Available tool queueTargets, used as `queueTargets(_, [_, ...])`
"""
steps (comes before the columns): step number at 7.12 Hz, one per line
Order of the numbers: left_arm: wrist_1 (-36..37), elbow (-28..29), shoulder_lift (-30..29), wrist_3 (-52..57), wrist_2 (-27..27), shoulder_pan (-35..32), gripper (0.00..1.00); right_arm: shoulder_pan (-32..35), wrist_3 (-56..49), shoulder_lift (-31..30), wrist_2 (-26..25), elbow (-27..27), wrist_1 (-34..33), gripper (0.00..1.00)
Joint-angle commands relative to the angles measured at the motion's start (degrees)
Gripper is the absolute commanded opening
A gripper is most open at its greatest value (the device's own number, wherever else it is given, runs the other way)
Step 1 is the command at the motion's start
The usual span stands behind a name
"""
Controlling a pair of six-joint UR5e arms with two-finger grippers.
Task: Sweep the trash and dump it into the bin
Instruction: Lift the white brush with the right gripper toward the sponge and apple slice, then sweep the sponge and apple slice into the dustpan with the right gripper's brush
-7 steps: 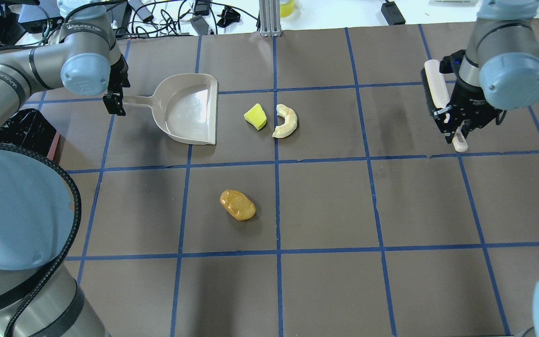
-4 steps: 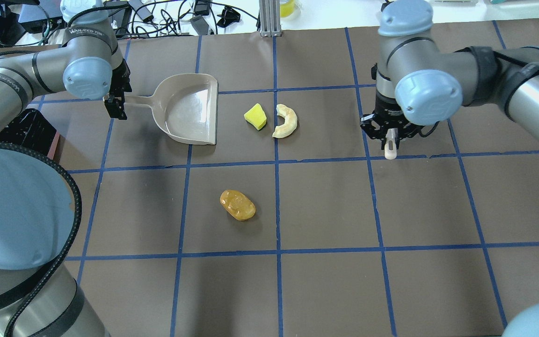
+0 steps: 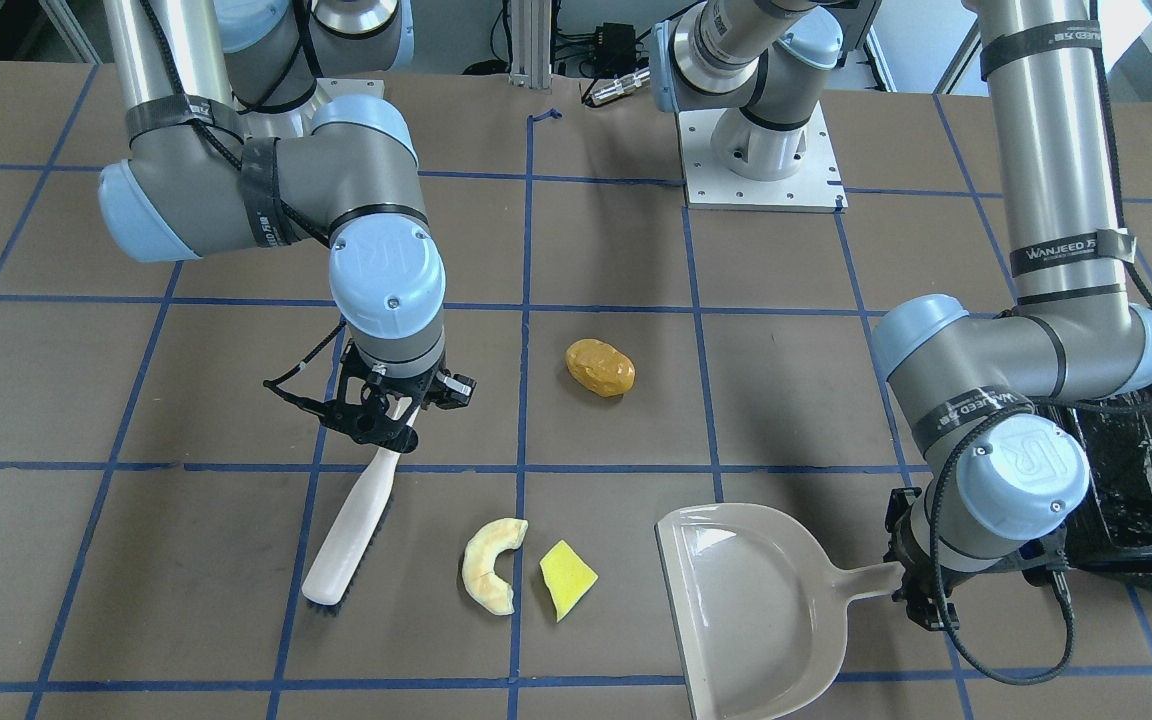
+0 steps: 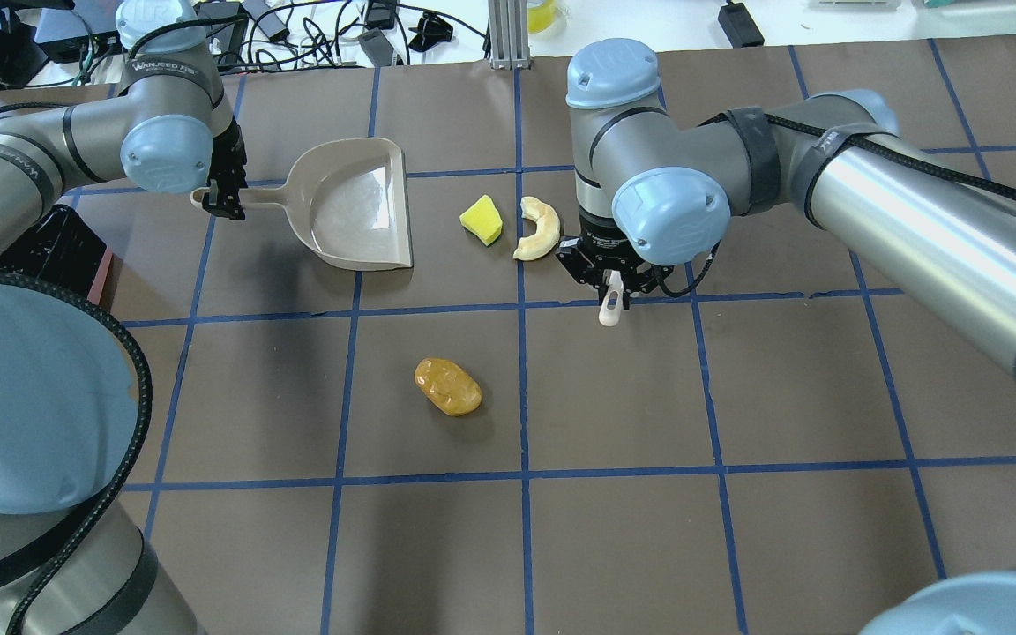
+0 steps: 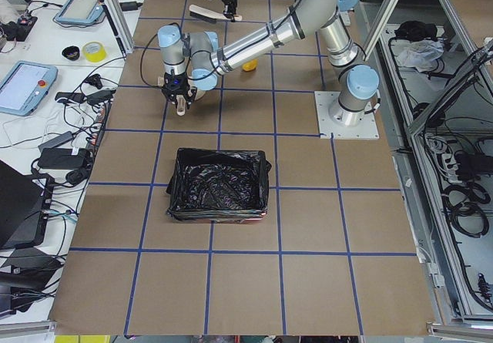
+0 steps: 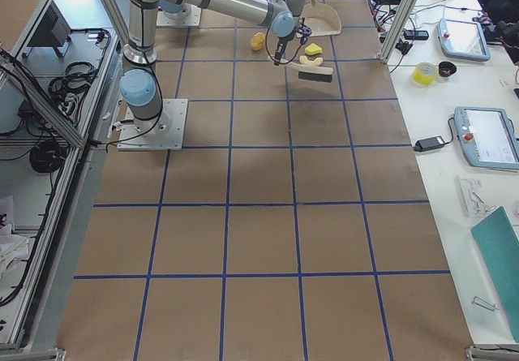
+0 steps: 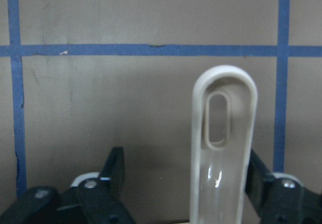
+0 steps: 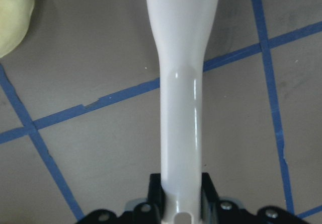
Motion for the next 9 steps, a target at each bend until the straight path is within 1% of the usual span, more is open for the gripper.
queueTargets(1, [0.2, 0.5, 1.2, 1.6, 0.3, -0.4, 0.00, 0.7, 1.4, 1.9, 4.6, -0.7, -0.7, 0.09])
queueTargets(2, [0.6, 0.5, 1.5, 2.2, 0.6, -1.7, 0.00, 0.9, 1.6, 2.1, 5.7, -0.8, -0.8, 0.09])
queueTargets(3, [3.0, 0.1, 1.6, 1.4, 1.0, -3.8, 0.00, 0.9, 1.7, 2.2, 9.6, -1.1, -1.3, 0.09])
queueTargets(4, [3.2, 0.1, 1.3, -0.3, 3.8, -6.0, 0.00, 0.9, 1.5, 2.4, 10.1, -1.5, -1.8, 0.09])
queueTargets(5, [3.2, 0.0, 0.7, -1.0, 6.3, -6.8, 0.00, 1.0, 1.3, 3.2, 11.8, -1.7, -3.2, 0.09])
queueTargets(7, [3.2, -0.2, 0.6, -1.5, 6.5, -6.9, 0.00, 3.4, 1.6, 5.6, 12.6, -1.8, -8.2, 0.09])
queueTargets(8, [3.2, -0.2, 0.4, -2.3, 6.4, -7.0, 0.00, 4.5, 1.0, 6.9, 14.3, -2.8, -10.7, 0.09])
queueTargets(9, [3.2, -0.2, 0.4, -2.3, 6.4, -7.2, 0.00, 6.3, -0.6, 8.6, 16.8, -5.8, -11.0, 0.09])
